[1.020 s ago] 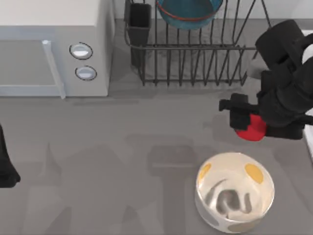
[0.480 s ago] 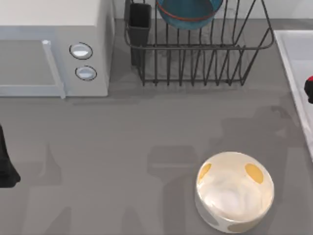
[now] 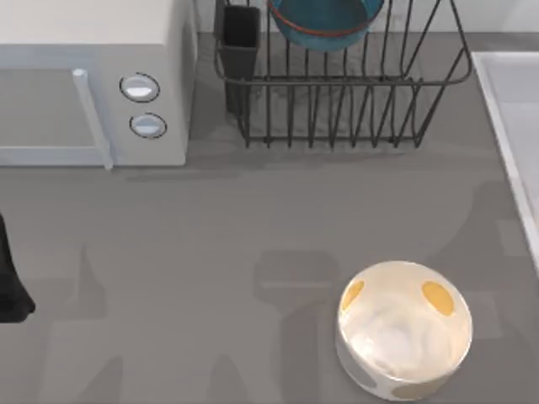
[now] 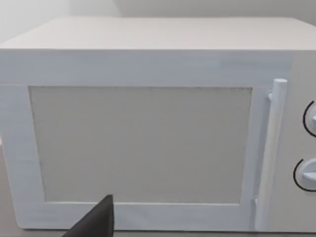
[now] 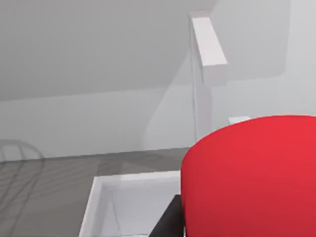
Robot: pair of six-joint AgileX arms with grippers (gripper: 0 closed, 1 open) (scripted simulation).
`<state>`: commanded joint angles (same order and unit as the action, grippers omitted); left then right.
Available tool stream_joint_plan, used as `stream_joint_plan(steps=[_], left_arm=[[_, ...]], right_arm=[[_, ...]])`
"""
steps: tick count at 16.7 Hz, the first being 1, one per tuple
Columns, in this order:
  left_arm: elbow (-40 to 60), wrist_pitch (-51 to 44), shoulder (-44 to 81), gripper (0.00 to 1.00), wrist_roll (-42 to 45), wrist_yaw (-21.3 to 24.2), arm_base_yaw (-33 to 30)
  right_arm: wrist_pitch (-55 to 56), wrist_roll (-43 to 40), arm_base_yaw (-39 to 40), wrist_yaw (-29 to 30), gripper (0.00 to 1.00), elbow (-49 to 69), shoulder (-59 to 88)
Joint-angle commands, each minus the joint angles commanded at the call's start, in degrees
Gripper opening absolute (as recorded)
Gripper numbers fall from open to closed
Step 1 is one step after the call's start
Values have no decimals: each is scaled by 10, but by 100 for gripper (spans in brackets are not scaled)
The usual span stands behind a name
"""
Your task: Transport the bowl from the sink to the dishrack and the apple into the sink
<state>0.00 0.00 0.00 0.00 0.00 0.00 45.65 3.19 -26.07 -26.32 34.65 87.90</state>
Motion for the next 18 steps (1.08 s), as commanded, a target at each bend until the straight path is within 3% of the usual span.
stream_joint_plan(steps=[4,12,18], left_arm=[[0,0,0,100,0,0,0],[0,0,0,100,0,0,0],[0,0,0,100,0,0,0]], right_arm=[[62,-21,-41,-24,0,-5,-23],[83,-21,-40,-24,0,-5,0],[280,-23,-42,-27,0,-25,174]])
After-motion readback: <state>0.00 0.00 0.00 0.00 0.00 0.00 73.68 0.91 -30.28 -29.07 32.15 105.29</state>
